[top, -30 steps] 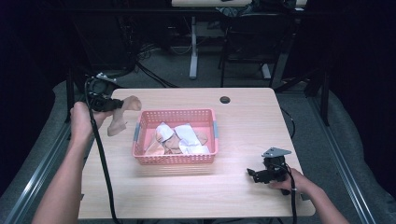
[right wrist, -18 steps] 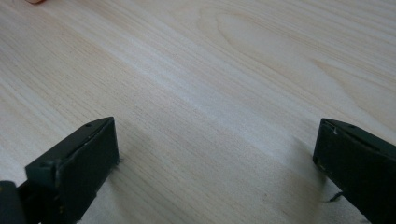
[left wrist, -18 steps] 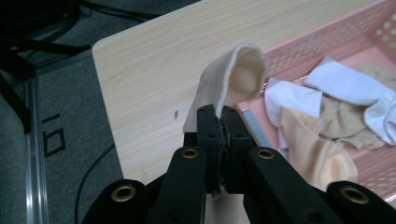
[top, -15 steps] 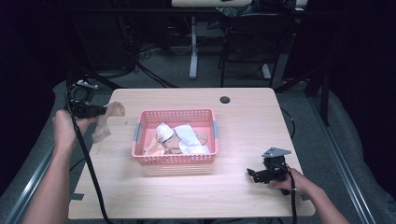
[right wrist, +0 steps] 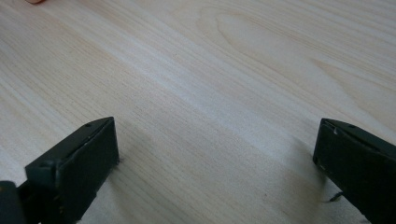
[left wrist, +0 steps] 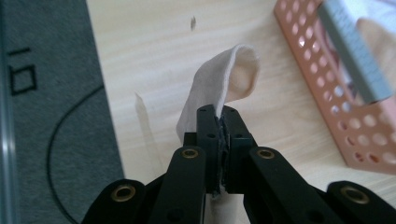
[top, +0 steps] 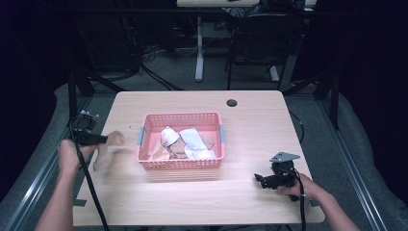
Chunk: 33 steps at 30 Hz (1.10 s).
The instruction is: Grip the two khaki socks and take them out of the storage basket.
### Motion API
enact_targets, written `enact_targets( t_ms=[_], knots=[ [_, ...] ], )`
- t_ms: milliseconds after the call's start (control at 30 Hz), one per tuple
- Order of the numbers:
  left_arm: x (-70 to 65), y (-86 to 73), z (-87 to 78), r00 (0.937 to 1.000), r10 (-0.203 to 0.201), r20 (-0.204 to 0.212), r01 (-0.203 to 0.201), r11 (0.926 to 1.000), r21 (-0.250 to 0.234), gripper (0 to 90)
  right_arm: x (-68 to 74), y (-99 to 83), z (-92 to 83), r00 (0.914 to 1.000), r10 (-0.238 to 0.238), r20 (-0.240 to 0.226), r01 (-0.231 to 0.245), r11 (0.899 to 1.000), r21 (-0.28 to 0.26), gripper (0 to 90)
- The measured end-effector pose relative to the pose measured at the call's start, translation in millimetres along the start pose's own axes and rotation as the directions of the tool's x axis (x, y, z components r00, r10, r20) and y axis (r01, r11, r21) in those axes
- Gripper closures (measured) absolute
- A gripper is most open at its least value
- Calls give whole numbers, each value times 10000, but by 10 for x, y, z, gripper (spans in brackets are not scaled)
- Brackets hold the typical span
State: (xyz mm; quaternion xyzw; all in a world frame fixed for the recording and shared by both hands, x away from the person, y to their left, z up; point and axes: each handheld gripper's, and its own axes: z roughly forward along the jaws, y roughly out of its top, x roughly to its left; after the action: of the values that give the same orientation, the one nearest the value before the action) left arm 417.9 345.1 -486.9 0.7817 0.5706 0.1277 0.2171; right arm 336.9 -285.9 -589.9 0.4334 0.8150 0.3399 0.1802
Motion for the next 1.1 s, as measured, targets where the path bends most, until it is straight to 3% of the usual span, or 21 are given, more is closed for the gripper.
enact_targets(
  t_ms=[133,200,267,400,533,567,700,867,900,1000,1100],
  knots=[
    [16,-130,189,9991,-160,401,143,9990,421,846,-2,1,0,10000,-8,-22,8,10000,13,0],
    [19,-177,234,9975,-287,640,254,9984,508,767,-3,1,-1,10000,-20,-34,20,10000,27,0],
    [17,-208,247,9963,-416,747,368,9972,648,625,-3,1,-1,10000,-24,-36,24,10000,25,0],
    [8,-225,192,9967,-507,633,469,9971,596,376,-6,2,1,10000,-40,-48,40,10000,13,0],
    [-9,-190,20,9972,-459,583,445,9987,253,229,-6,2,1,10000,-46,-48,46,10000,14,0],
    [-22,-152,-73,9974,-408,595,413,9991,-76,204,-6,2,1,10000,-46,-43,46,10000,13,0],
    [-61,-73,-213,9977,-292,608,325,9979,-552,152,-1,3,-2,10000,-7,-54,7,10000,39,0],
    [-249,126,-435,9981,340,512,-279,9930,-1147,134,2,2,-2,10000,9,-35,-9,10000,17,0],
    [-249,126,-435,9981,340,512,-279,9930,-1147,132,2,2,-2,10000,12,-39,-12,10000,13,0],
    [-411,261,-522,9948,878,520,-800,9874,-1362,128,-4,2,0,10000,-29,-42,29,10000,28,0],
    [-491,324,-540,9929,1066,522,-985,9854,-1392,118,-6,2,1,10000,-46,-48,46,10000,15,0]
  ],
)
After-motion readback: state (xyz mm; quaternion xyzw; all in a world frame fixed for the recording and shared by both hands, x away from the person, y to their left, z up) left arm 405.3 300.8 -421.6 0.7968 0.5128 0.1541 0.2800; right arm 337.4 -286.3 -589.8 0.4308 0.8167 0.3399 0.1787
